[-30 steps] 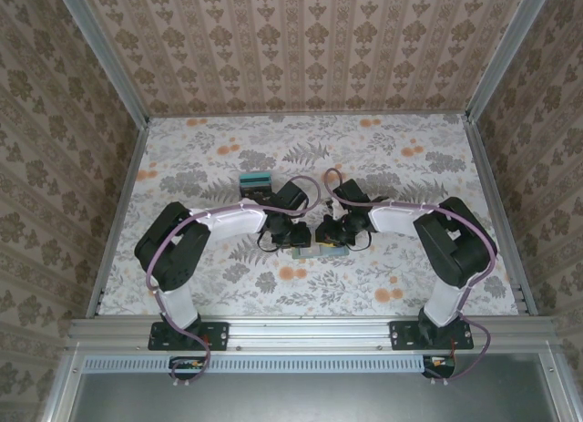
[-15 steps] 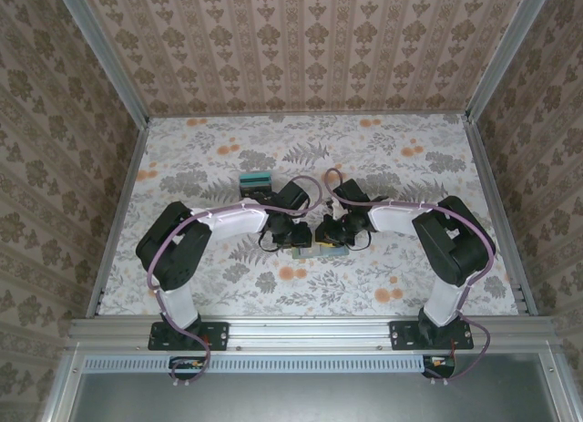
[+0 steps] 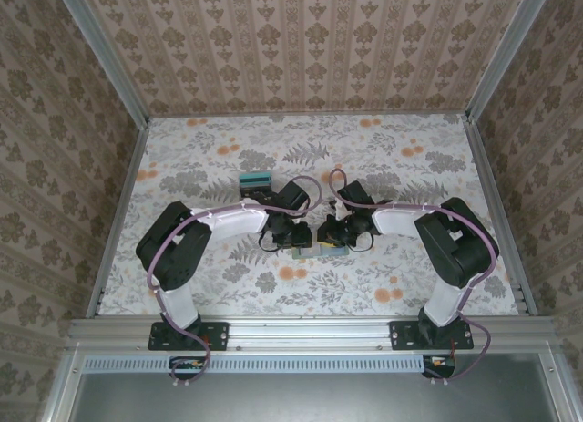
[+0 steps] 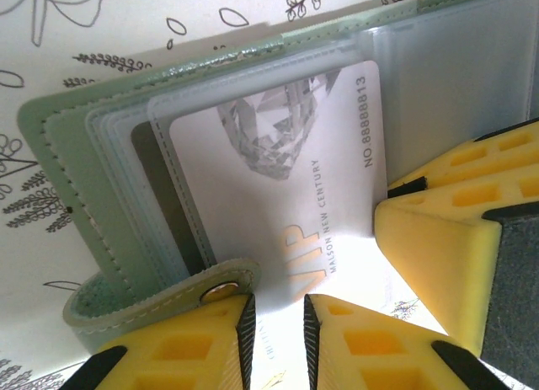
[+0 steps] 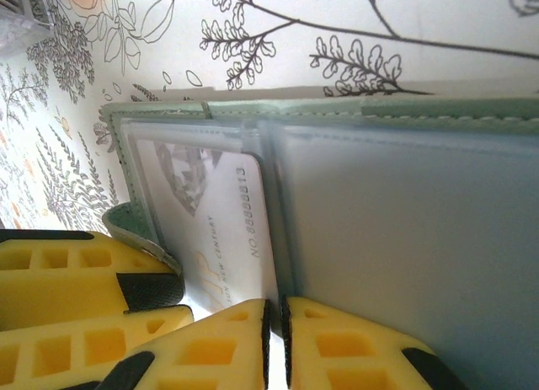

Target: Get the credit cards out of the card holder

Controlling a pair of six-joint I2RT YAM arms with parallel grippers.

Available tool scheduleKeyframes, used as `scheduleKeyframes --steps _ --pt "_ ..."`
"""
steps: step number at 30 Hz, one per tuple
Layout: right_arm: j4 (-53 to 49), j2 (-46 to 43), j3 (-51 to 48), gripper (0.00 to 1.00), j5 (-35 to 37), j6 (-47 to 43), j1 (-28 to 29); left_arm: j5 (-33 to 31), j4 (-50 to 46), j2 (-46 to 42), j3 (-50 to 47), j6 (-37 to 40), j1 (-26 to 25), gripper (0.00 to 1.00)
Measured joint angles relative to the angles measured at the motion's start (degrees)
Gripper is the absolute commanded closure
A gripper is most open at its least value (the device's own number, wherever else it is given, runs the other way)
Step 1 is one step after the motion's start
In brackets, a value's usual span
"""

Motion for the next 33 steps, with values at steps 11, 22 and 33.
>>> scheduleKeyframes --steps 11,22,33 --pt "-0.1 0.0 -0.1 1.00 -0.6 0.0 -0.3 0.0 0.0 0.0 0.0 0.0 0.0 0.74" --pt "-2.0 -4.1 -1.5 1.00 -0.2 -1.7 -5.1 0.3 0.2 0.1 0.0 0.0 0.0 0.74" --pt "-1.9 -3.0 -2.1 0.75 -0.5 -2.4 -4.3 0.5 0.2 0.3 0.0 0.0 0.1 0.75"
